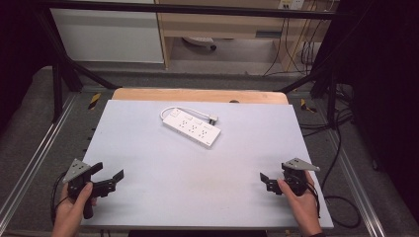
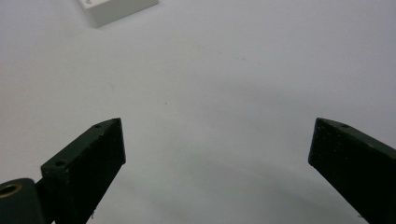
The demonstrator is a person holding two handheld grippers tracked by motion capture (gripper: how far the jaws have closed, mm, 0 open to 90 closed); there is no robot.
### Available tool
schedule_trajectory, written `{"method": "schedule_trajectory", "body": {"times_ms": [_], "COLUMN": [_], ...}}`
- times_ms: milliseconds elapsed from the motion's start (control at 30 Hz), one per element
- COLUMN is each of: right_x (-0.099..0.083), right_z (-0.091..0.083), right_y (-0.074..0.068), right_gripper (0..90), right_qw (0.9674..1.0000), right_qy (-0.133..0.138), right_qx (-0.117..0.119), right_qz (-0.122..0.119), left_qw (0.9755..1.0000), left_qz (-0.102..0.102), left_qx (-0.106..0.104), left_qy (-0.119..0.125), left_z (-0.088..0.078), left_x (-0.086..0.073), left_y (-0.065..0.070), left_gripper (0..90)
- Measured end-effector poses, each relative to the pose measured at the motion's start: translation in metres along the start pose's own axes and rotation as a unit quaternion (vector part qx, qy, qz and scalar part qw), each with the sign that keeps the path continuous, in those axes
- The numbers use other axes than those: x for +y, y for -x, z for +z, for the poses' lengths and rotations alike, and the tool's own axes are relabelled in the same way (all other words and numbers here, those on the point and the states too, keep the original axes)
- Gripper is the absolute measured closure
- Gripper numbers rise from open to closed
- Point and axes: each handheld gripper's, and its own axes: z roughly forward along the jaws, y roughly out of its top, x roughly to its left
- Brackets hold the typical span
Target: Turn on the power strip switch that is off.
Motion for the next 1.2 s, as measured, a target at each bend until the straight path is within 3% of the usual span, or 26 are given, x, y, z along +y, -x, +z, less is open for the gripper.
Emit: {"method": "schedule_trajectory", "body": {"times_ms": [233, 533, 767, 900, 1200], "right_x": [0.001, 0.004, 0.009, 0.011, 0.019], "right_z": [0.001, 0.000, -0.006, -0.010, -0.018], "right_y": [0.000, -0.002, -0.007, -0.010, -0.020], "right_gripper": [6.2, 6.1, 4.0, 3.8, 5.5], "right_qw": [0.9999, 0.9995, 0.9988, 0.9982, 0.9964], "right_qy": [0.007, 0.018, 0.033, 0.040, 0.060], "right_qx": [0.009, 0.025, 0.035, 0.045, 0.060], "right_qz": [0.001, -0.001, -0.005, -0.002, -0.001], "left_qw": [0.9999, 0.9995, 0.9994, 0.9991, 0.9990], "left_qz": [0.002, 0.005, 0.002, -0.011, -0.009], "left_qx": [-0.012, -0.028, -0.030, -0.038, -0.041], "left_qy": [0.002, -0.014, -0.016, -0.014, -0.014], "left_z": [0.000, 0.005, 0.006, 0.005, 0.005], "left_x": [0.000, -0.001, -0.001, -0.001, -0.001], "left_y": [0.000, 0.005, 0.006, 0.006, 0.006], "left_gripper": [9.8, 9.0, 8.9, 8.9, 8.8]}}
